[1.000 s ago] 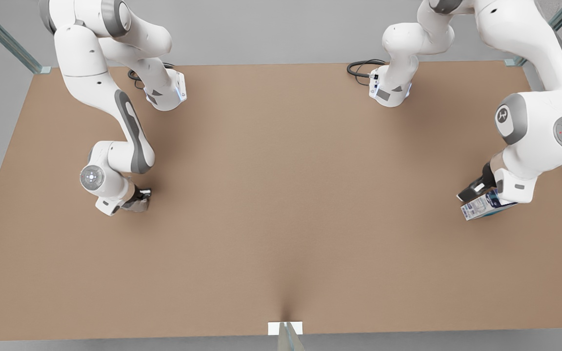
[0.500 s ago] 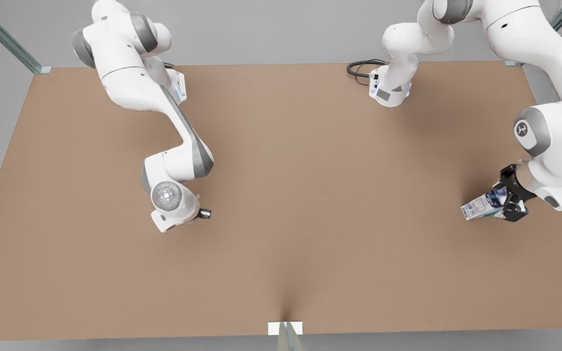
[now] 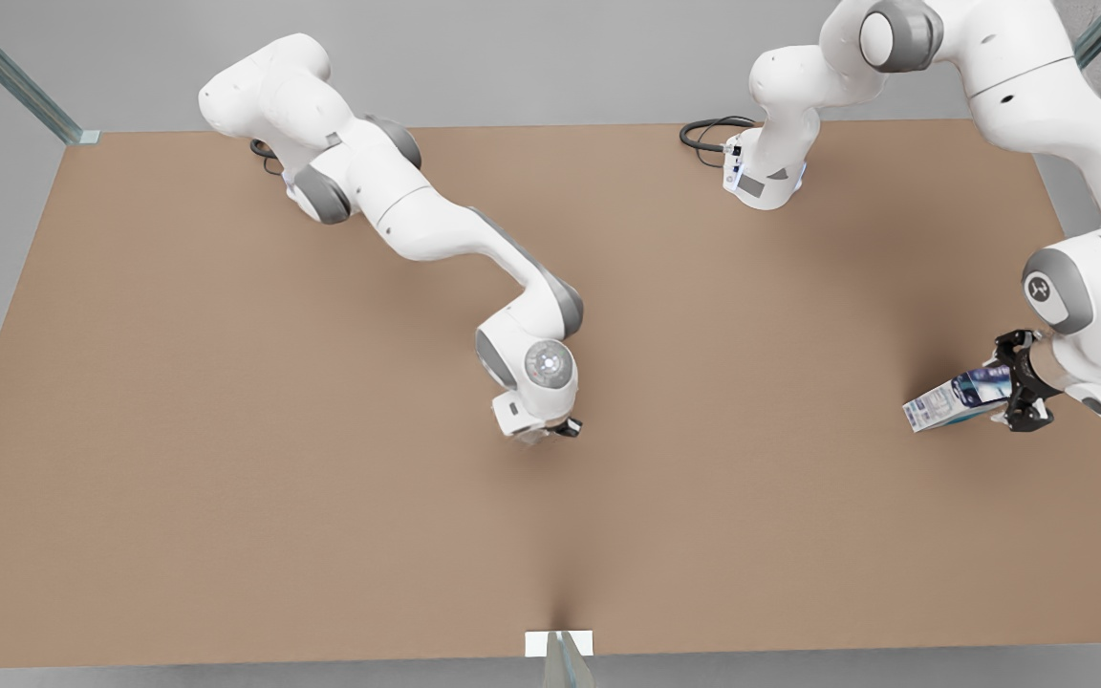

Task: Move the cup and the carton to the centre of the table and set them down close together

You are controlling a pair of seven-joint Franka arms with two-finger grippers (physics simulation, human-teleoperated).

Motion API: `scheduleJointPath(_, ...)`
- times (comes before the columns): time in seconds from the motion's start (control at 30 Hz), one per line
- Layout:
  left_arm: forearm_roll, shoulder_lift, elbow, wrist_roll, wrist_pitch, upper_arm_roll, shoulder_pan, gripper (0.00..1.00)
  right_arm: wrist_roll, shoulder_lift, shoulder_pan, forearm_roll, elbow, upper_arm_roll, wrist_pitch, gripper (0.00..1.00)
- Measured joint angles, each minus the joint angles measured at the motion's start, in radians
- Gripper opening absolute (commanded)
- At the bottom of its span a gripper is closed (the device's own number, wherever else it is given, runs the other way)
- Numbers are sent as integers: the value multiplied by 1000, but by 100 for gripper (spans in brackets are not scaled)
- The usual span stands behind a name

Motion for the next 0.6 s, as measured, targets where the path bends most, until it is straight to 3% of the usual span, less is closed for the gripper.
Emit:
scheduleJointPath(0.13, 4, 5, -11, 17, -19, 0, 12, 100, -1, 9, 31, -9, -2, -37, -3, 21)
scheduleJointPath(0.17, 7, 9, -13, 17, -18, 0, 14, 100, -1, 11, 32, -10, -2, -37, -5, 100)
scheduleJointPath(0.43, 40, 52, -13, -50, 23, 0, 36, 100, -5, 3, 26, -3, 9, -35, -12, 100)
scheduleJointPath(0.53, 36, 50, -22, -127, 25, 0, 44, 100, -1, -23, 18, 88, 13, -25, 5, 100)
scheduleJointPath(0.6, 37, 51, -22, -110, 28, 2, 57, 100, -1, -53, 0, 93, 10, 11, -8, 100)
